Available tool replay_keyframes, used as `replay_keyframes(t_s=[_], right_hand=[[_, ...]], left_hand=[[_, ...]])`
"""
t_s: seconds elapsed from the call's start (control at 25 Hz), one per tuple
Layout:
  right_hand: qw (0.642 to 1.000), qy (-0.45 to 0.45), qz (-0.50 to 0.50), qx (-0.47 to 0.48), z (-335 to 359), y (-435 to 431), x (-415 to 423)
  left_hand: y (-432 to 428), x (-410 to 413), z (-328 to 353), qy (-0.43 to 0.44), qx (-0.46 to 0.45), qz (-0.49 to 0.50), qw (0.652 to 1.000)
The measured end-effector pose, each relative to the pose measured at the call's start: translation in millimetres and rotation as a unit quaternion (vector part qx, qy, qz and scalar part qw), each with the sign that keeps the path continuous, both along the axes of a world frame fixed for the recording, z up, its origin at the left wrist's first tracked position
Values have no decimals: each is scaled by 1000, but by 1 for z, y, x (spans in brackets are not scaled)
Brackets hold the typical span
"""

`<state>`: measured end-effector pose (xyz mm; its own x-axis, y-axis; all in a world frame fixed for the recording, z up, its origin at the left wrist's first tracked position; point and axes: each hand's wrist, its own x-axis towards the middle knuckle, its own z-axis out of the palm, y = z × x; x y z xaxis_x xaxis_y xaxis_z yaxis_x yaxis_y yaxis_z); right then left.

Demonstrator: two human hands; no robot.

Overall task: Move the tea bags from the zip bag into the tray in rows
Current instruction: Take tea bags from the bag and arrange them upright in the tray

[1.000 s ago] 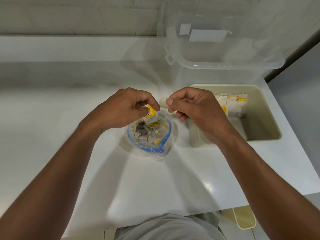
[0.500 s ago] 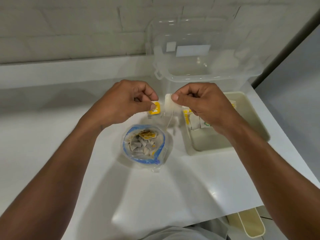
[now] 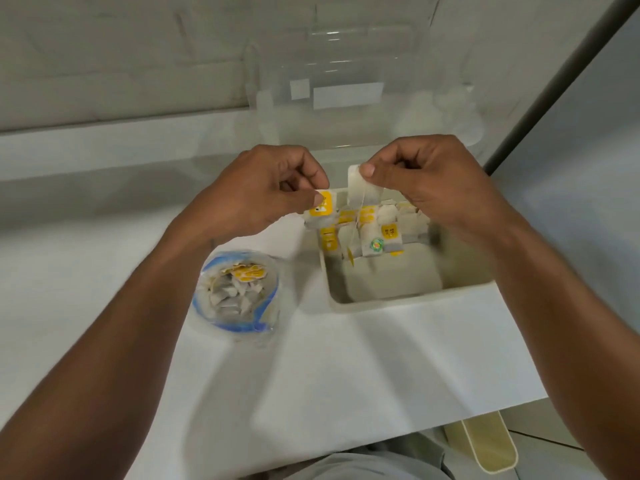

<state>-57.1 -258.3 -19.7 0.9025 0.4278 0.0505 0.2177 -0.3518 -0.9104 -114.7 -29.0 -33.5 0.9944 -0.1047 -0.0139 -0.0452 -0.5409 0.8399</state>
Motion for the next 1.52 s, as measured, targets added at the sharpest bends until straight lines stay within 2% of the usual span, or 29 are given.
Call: replay_keyframes(t_s=[0.28, 0.48, 0.68, 1.08, 1.24, 1.36, 1.52], right_hand=[[999, 21, 8, -48, -30, -65, 43], [996, 15, 6, -89, -40, -96, 66], [983, -22, 21, -180, -53, -113, 81], [967, -61, 20, -247, -60, -129, 100], [935, -91, 32, -341, -71, -124, 100], [927, -103, 33, -360, -77, -119, 97], [922, -117, 32, -367, -79, -115, 99]], left_hand=[[-73, 39, -26, 43, 20, -8, 999], [-111, 64, -42, 65, 71, -16, 995], [-136, 86, -62, 82, 105, -19, 991], [-166, 110, -92, 120, 127, -57, 983], [-173, 120, -104, 105, 234, -66, 964], [-174, 123, -117, 113, 303, -30, 946], [-170, 126, -127, 92, 288, 13, 953]])
